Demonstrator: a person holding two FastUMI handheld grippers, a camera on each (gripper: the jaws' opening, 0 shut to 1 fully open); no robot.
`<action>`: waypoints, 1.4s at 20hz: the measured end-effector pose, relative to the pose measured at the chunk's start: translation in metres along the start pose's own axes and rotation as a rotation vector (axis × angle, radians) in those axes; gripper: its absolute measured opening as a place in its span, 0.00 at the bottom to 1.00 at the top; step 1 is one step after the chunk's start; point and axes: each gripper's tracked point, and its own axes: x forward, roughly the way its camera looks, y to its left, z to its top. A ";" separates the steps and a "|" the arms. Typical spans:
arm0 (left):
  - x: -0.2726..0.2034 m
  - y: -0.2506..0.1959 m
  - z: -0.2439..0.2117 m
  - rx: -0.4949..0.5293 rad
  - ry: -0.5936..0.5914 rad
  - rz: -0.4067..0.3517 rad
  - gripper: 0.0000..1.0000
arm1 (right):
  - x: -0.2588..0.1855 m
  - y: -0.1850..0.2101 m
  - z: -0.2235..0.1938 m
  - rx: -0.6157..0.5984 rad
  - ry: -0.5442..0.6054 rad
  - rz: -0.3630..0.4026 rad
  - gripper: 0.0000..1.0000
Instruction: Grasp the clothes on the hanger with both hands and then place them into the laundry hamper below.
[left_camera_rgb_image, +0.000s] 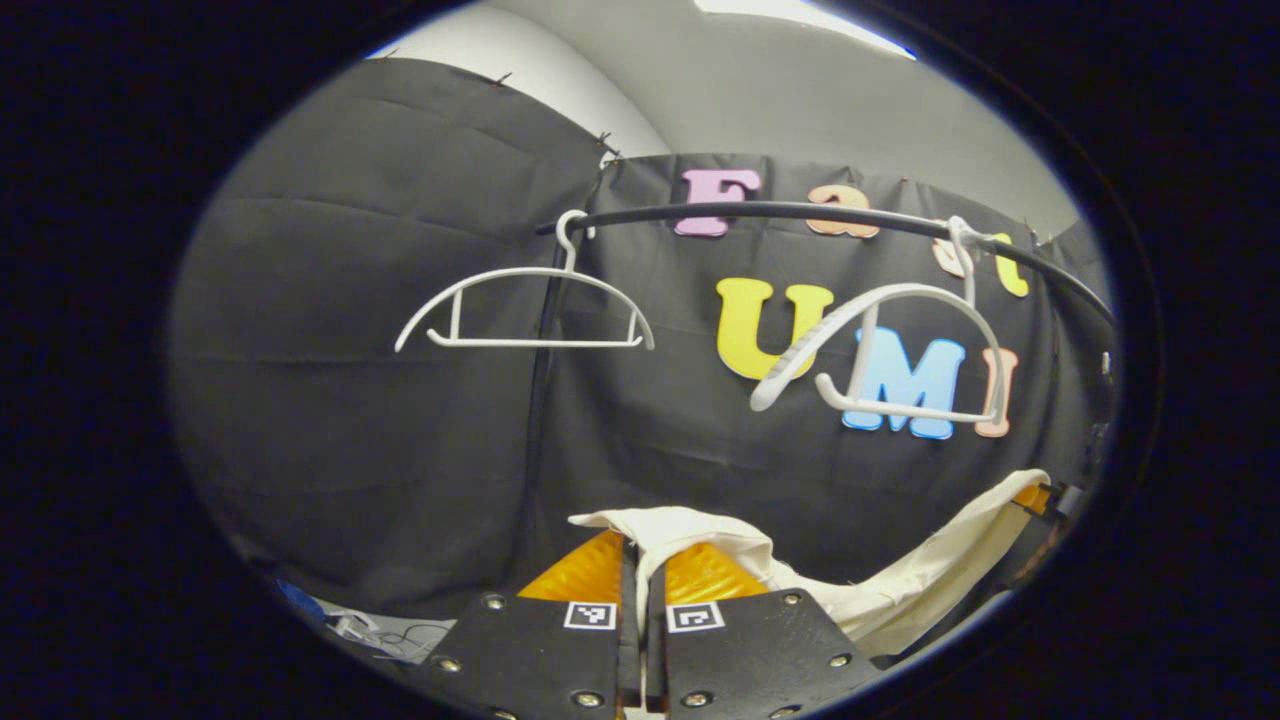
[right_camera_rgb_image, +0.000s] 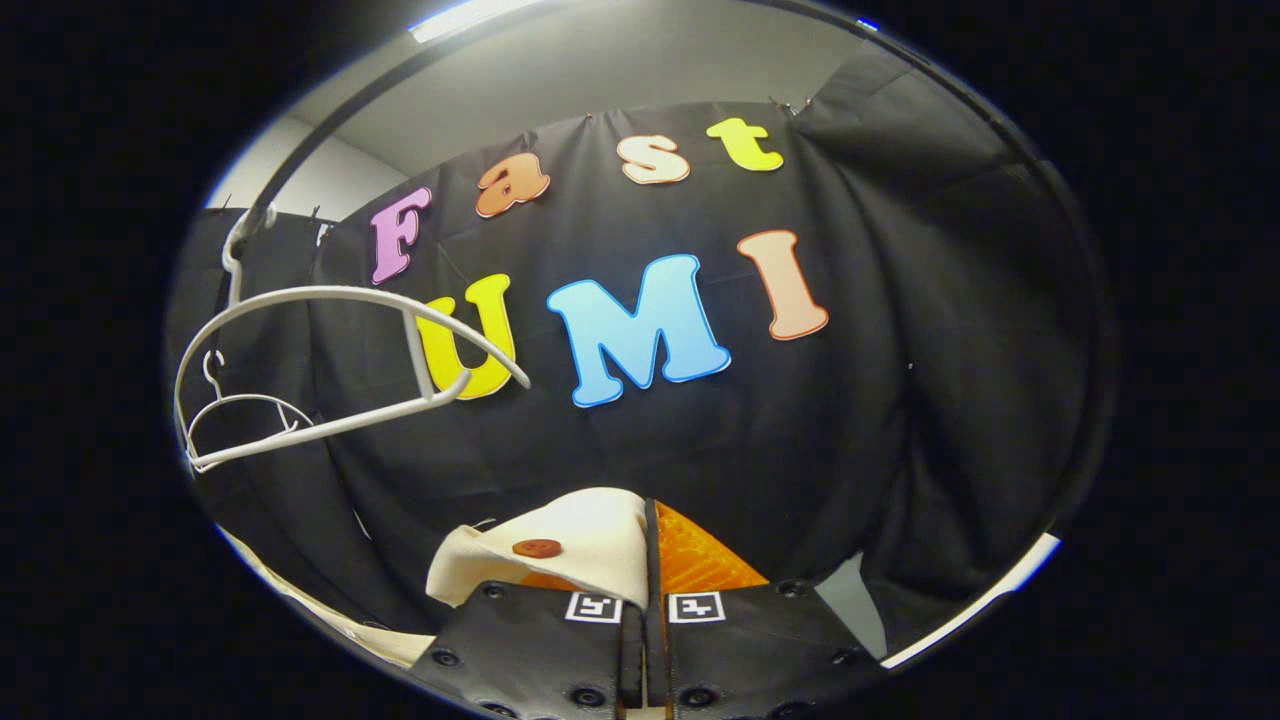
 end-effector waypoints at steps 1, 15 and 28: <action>-0.007 -0.001 0.004 0.026 -0.003 -0.032 0.04 | -0.019 0.002 0.005 -0.006 -0.010 -0.012 0.07; -0.081 0.039 -0.016 -0.003 0.107 -0.412 0.04 | -0.204 0.091 -0.052 -0.095 0.065 -0.019 0.07; -0.073 0.062 -0.155 0.071 0.312 -0.479 0.05 | -0.236 0.189 -0.234 -0.124 0.419 0.180 0.07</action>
